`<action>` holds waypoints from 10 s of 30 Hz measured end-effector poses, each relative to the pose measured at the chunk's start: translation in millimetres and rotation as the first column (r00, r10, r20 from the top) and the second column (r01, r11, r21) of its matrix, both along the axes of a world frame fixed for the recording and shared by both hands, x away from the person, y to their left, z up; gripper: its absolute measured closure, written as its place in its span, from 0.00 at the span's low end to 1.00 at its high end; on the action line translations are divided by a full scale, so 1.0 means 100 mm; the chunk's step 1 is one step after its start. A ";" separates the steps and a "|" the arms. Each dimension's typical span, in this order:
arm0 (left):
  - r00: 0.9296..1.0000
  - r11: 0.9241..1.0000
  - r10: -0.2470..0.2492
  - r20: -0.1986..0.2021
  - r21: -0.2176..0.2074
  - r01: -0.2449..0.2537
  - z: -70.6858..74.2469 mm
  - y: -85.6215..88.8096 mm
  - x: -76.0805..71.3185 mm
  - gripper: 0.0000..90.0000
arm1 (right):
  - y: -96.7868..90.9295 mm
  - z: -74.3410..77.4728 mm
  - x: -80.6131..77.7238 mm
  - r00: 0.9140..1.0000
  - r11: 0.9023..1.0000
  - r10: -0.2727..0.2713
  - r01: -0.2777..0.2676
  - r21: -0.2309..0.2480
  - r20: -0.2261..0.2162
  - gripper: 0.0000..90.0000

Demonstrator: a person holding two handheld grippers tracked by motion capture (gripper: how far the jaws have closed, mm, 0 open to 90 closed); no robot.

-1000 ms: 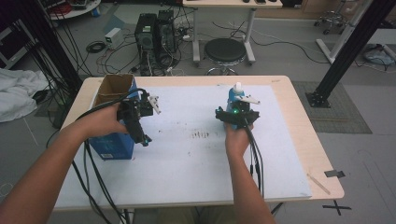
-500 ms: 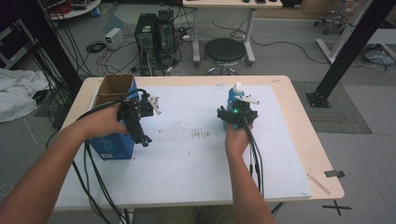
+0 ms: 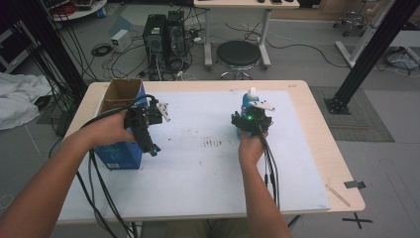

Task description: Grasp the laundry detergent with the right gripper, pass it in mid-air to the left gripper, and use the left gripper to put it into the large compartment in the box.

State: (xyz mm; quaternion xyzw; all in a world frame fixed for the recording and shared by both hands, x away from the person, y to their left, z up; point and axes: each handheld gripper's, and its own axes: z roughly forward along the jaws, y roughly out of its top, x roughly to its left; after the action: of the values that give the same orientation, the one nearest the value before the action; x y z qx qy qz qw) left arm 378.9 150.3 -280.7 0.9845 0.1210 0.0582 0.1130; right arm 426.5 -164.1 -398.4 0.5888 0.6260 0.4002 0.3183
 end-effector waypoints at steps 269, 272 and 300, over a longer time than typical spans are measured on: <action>0.961 0.961 -0.276 0.027 -0.009 0.277 0.70 -1.66 -0.30 0.42 | 0.14 0.89 -0.52 -0.035 -0.038 0.997 -0.998 -0.048 -0.073 0.49; 0.960 0.960 -0.279 0.025 -0.011 0.280 0.70 -1.66 -0.30 0.42 | 0.14 0.89 -0.52 -0.038 -0.042 0.997 -0.998 -0.048 -0.072 0.49; 0.979 0.979 -0.204 0.014 -0.006 0.204 0.89 -1.37 -0.32 0.42 | -0.48 1.05 -0.53 0.204 0.209 0.969 -0.978 0.018 -0.140 0.12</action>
State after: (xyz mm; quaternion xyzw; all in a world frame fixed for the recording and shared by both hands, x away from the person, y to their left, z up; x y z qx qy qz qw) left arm 347.0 12.9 -192.1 0.9908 0.0188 0.0522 0.1231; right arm 373.3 -212.2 -293.5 0.0753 0.8889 0.4514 -0.0203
